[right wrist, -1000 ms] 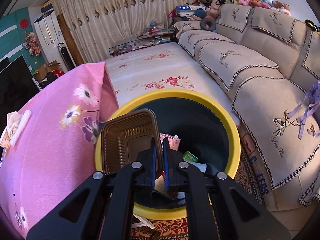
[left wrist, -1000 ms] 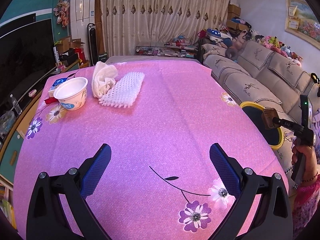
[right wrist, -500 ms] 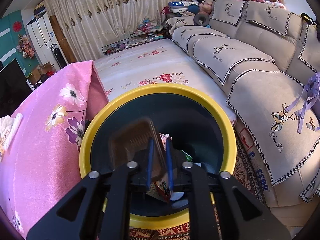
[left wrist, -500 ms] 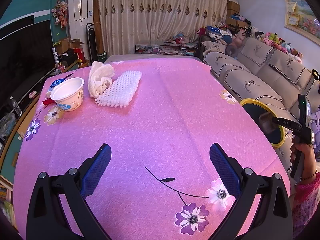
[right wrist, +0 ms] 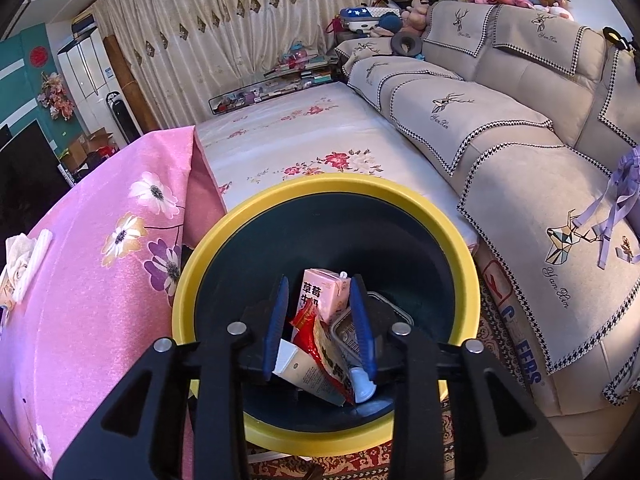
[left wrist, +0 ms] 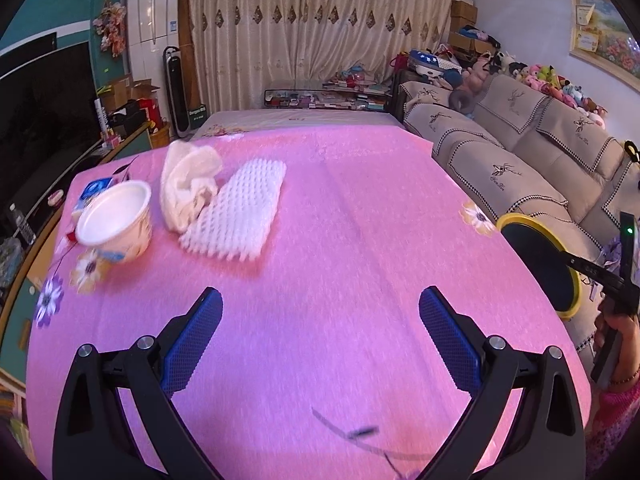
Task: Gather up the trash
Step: 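Reach the left gripper to the white foam net sleeve and grasp it, then carry the foam net sleeve with the left gripper into the bin and release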
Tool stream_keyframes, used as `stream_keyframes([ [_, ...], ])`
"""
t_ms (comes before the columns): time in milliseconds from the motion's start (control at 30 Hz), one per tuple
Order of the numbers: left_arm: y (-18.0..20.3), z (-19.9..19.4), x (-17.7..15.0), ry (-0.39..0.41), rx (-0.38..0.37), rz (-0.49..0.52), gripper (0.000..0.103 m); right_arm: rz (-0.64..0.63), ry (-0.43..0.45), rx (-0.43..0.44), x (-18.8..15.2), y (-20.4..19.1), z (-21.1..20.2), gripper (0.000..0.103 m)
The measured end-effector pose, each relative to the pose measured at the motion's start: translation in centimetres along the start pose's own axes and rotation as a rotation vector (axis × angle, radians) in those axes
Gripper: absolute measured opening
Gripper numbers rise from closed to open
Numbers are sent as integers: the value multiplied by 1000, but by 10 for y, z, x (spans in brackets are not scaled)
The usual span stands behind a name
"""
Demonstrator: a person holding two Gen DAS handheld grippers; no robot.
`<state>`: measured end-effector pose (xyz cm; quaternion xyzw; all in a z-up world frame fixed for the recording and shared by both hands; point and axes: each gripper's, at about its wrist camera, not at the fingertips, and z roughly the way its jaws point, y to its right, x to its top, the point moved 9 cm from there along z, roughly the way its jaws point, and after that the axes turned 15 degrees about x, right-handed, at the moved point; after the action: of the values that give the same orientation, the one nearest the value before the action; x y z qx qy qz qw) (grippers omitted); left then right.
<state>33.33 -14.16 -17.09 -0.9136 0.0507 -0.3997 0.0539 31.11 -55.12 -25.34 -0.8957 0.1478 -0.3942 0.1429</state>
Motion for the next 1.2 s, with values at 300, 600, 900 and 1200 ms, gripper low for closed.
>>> stream_keyframes([
  [300, 5, 91, 43, -100, 51, 46, 89, -4, -8, -2, 1, -1, 4, 31],
  [600, -9, 135, 53, -146, 121, 72, 88, -12, -21, -2, 2, -4, 12, 31],
  [900, -19, 155, 51, -156, 173, 73, 62, -18, -39, 6, -2, -10, 21, 31],
  [1200, -24, 118, 47, -100, 114, 52, 15, -12, -22, 11, -1, -8, 14, 31],
])
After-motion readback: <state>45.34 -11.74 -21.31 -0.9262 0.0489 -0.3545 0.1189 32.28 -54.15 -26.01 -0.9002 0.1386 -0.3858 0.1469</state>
